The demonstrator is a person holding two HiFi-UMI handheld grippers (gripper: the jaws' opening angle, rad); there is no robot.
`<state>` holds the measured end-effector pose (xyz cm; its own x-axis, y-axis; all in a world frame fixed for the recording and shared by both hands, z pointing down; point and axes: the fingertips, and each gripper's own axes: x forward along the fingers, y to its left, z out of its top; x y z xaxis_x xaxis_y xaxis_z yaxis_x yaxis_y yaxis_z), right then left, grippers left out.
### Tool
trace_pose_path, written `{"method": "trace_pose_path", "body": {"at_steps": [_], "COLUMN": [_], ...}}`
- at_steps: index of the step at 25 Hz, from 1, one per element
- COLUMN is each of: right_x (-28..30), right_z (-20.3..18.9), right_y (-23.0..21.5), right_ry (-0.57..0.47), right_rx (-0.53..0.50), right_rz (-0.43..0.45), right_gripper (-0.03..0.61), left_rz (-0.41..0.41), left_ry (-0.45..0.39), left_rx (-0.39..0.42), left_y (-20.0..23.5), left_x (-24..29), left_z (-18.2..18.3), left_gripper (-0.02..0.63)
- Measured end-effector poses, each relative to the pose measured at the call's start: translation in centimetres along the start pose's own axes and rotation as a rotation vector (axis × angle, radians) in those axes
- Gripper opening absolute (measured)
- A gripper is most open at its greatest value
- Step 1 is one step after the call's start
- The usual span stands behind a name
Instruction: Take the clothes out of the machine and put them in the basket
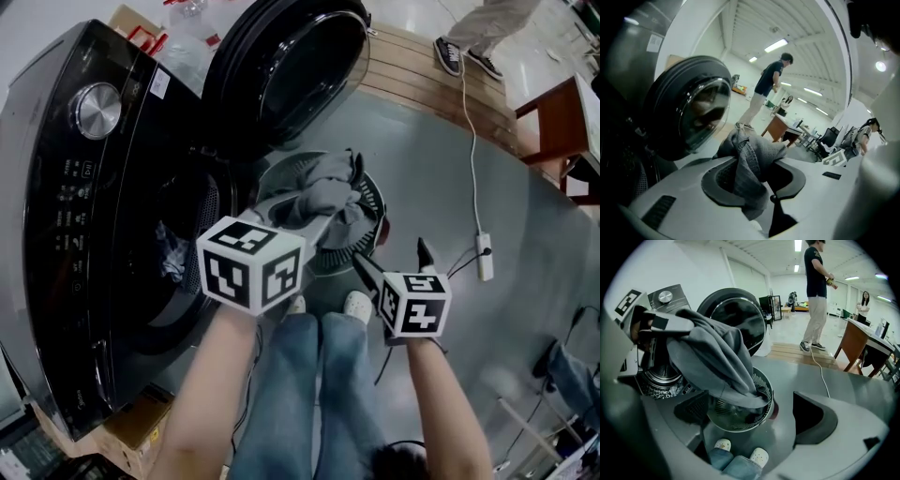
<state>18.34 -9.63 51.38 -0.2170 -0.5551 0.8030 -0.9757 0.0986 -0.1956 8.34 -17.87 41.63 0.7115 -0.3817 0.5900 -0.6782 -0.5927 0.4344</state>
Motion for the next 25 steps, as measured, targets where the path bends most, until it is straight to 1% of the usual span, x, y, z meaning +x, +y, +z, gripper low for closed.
{"method": "trace_pose_path", "body": {"at_steps": [1,2,3,4,6,10,15,17,20,23,25], "right_x": [0.1,0.1,0.1,0.1,0.3,0.7,1.7,2.3,3.4,4.5,5.2], "right_z": [-0.2,-0.3,-0.5,-0.7,-0.9,-1.1,-2.2,-2.8,-3.6,-4.3,-4.6], "right_y": [0.0,0.0,0.0,0.1,0.3,0.6,1.7,2.3,3.1,4.0,4.5], "right_ry": [0.004,0.009,0.014,0.017,0.023,0.031,0.053,0.066,0.083,0.099,0.107], "right_rx": [-0.001,-0.001,0.000,0.000,-0.003,-0.017,-0.021,-0.027,-0.039,-0.054,-0.061], "right_rz": [-0.002,-0.004,-0.005,-0.004,-0.001,0.004,0.010,0.014,0.022,0.030,0.033], "right_gripper": [0.559,0.558,0.558,0.558,0.558,0.558,0.558,0.558,0.558,0.558,0.558], "left_rz": [0.022,0.056,0.097,0.140,0.209,0.296,0.404,0.428,0.448,0.449,0.441], "left_ry": [0.037,0.073,0.102,0.124,0.155,0.196,0.272,0.304,0.361,0.423,0.464], "left_rx": [-0.018,-0.028,-0.028,-0.022,-0.013,-0.018,0.030,0.048,0.112,0.172,0.197], "left_y": [0.7,1.4,2.3,3.2,5.0,8.3,12.4,13.6,15.2,16.4,17.3], "left_x": [0.4,0.7,0.8,0.7,0.1,-1.7,-4.0,-4.4,-4.3,-3.7,-2.9], "left_z": [-1.1,-2.2,-3.3,-4.2,-5.7,-8.3,-12.3,-14.1,-16.6,-18.9,-20.5], "left_gripper": [0.130,0.212,0.313,0.342,0.344,0.344,0.344,0.344,0.344,0.351,0.364]}}
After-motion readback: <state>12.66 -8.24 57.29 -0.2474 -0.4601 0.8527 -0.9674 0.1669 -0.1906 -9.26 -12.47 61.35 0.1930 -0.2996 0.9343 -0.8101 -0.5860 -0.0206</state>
